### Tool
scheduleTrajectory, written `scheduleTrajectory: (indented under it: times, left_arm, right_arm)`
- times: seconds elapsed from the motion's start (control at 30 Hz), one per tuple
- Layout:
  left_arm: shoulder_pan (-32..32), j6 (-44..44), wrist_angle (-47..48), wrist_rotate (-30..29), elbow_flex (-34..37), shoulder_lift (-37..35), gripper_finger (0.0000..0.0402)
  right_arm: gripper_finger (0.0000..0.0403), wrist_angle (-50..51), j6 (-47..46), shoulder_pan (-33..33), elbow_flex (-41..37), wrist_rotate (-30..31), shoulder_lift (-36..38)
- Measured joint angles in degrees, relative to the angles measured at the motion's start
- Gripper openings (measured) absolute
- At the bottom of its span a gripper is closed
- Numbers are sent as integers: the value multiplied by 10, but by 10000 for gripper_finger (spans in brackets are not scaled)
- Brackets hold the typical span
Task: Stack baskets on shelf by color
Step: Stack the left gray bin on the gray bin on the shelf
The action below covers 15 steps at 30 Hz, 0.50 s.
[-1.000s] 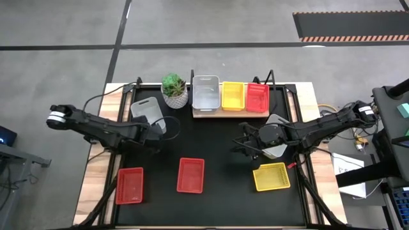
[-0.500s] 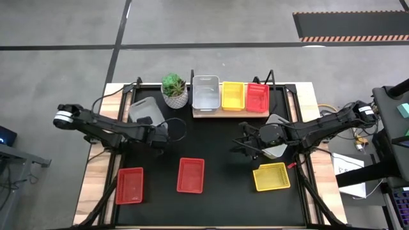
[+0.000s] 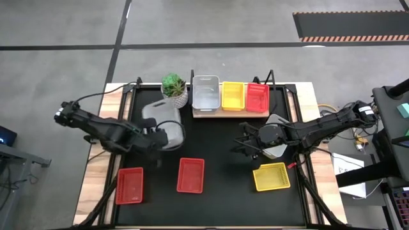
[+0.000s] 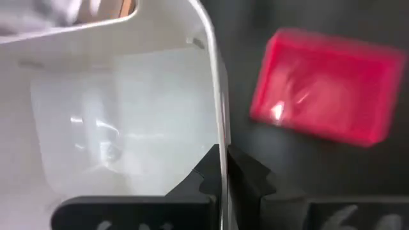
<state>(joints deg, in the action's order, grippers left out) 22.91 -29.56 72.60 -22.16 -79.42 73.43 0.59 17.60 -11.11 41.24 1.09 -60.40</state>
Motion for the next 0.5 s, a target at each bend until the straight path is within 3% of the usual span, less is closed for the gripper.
scheduleTrajectory:
  times: [0.13, 0.33, 0.5]
  left_arm:
    - [36, 29, -58, -38, -43, 21, 0]
    - [48, 119, -138, -39, -64, 82, 0]
    - [43, 192, -151, -41, -80, 142, 0]
  right_arm:
    - [9, 12, -26, 0, 0, 0, 0]
    - [9, 40, -59, 0, -1, 0, 0]
    - [9, 52, -62, 0, -1, 0, 0]
